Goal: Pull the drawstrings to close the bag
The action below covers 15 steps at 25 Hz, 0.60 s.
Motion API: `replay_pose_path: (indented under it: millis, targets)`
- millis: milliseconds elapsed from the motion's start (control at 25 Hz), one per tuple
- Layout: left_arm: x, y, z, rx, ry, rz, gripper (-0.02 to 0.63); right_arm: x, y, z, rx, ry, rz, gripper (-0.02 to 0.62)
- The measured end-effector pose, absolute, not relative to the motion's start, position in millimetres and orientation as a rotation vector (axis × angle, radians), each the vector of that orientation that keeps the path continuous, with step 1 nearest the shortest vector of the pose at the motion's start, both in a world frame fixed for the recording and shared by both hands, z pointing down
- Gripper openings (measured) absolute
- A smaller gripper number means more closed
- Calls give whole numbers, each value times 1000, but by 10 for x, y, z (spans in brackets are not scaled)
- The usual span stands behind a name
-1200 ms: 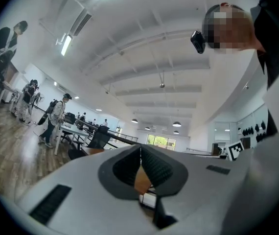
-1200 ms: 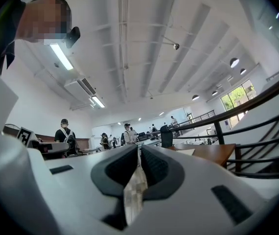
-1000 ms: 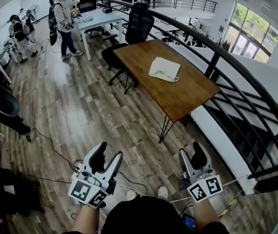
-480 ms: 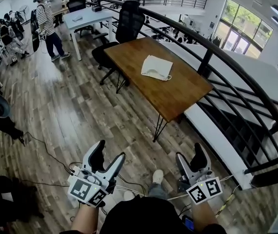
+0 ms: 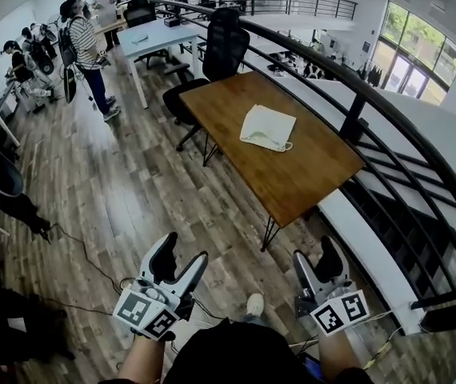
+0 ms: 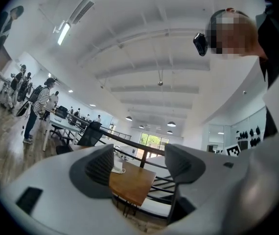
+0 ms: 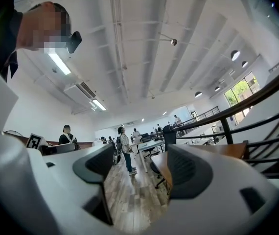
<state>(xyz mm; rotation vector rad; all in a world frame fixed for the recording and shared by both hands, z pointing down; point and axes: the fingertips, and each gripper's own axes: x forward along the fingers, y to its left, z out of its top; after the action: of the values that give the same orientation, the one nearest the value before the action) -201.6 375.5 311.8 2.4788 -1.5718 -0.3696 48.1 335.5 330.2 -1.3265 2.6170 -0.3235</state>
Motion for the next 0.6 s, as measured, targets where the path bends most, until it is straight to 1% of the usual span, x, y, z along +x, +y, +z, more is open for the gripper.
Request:
replay_pose_path:
  millis: [200, 400, 600]
  targets:
    - [-1903, 3356, 3025, 2491, -1608, -356, 321, 607, 2823, 3324, -1279, 2609, -341, 334]
    - [-1642, 3204, 2959, 2468, -1665, -336, 319, 846, 2655, 3265, -1233, 2628, -335, 317]
    - [-1455, 2679, 3077, 2451, -1665, -347, 321, 1018, 2195, 3309, -1227, 2650, -340, 294]
